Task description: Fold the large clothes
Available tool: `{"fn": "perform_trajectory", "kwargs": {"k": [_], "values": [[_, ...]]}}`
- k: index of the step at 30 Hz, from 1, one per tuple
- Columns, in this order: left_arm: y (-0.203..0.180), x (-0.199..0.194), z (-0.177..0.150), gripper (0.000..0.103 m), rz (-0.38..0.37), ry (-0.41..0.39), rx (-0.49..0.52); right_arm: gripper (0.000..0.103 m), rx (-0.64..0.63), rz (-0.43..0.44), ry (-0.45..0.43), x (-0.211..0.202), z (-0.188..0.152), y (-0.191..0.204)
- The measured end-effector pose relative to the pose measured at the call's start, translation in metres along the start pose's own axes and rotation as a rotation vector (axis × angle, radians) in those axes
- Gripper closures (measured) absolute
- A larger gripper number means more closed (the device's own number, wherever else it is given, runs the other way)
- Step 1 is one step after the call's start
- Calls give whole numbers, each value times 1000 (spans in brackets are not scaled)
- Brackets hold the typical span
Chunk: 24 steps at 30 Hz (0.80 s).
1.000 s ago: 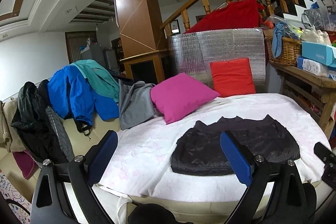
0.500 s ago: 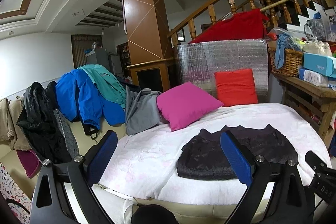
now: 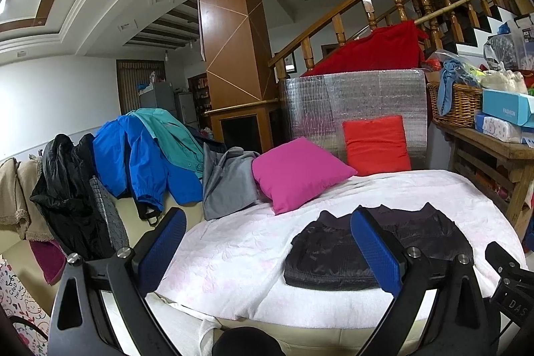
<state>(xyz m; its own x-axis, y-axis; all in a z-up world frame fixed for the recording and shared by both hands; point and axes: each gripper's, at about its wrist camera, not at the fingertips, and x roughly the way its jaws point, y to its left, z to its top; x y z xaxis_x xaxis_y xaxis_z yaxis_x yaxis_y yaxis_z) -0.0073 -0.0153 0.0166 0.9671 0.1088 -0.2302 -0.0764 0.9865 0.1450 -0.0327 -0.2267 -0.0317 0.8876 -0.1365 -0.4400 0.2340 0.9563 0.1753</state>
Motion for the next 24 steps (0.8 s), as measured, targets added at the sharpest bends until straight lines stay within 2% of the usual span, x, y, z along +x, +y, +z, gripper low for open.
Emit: {"fn": "perform_trajectory", "kwargs": {"k": [24], "values": [[7, -7, 2, 4, 6, -13, -18, 10, -28, -22, -42, -13, 5, 5]]}}
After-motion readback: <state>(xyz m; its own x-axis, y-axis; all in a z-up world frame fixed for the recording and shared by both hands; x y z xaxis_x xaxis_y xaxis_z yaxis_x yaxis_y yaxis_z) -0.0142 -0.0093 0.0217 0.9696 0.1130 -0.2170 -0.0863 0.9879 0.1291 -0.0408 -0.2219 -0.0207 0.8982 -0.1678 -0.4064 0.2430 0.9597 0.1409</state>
